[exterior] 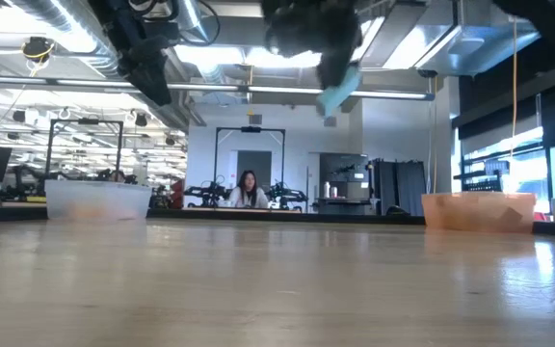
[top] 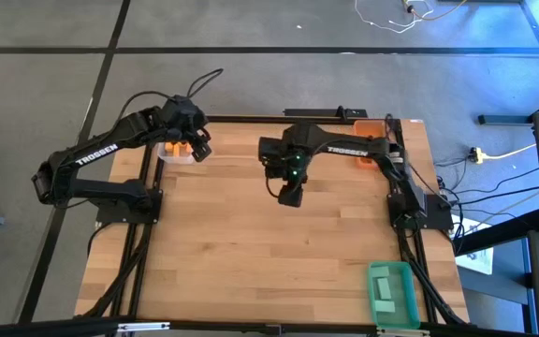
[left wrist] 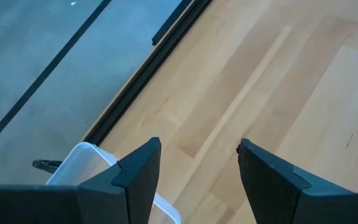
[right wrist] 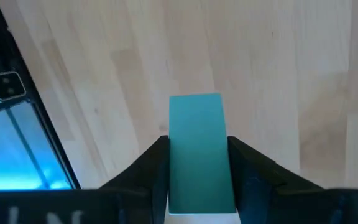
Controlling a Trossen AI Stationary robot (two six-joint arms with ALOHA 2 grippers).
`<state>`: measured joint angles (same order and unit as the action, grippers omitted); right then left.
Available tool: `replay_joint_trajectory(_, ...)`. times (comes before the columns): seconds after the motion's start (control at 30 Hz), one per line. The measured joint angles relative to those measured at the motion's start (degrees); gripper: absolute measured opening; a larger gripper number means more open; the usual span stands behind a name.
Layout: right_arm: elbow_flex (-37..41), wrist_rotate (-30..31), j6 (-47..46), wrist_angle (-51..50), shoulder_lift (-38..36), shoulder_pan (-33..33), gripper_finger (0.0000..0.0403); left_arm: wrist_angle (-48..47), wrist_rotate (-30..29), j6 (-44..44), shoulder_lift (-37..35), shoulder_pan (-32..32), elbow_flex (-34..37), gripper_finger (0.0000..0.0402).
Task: Sort & place blocks by color
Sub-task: Put the blue block into the green bin
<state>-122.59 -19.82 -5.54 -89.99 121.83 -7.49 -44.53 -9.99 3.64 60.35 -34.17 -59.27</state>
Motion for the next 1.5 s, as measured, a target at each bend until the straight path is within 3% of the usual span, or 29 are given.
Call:
replay_joint_trajectory(0.17,8.8,0.9,-8.2,0.1,-8.2,1.9,0.0128,0.0,0.0,0.1,0.0,0.0,0.0,0.0204)
replay_joint_trajectory(0.43,33.0,-0.2,-27.1,-0.1,-26.8,5.6,0.0128,0.0,0.2,0.1,0.0,0.0,0.0,0.0204)
replay_joint_trajectory(0.73,54.3,-17.6,-55.6,1.5,-45.4,18.6,0.0128,0.2,0.2,0.1,0.0,0.0,0.0,0.0204)
replay_joint_trajectory(0.9,63.4,-26.1,-72.3,15.5,-51.3,28.7,0.0128,0.6,0.2,0.1,0.0,0.0,0.0,0.0204)
replay_joint_trajectory(1.07,72.4,-27.4,-85.2,33.2,-53.2,35.8,0.0128,0.7,0.2,0.0,0.0,0.0,0.0,0.0204)
replay_joint_trajectory(1.27,82.9,-27.3,-92.0,49.5,-53.2,40.0,0.0128,1.2,0.2,0.0,0.0,0.0,0.0,0.0204)
replay_joint_trajectory(1.5,91.1,-29.3,-92.5,58.5,-53.2,40.7,0.0128,1.5,1.7,1.5,0.0,0.0,0.0,0.0204)
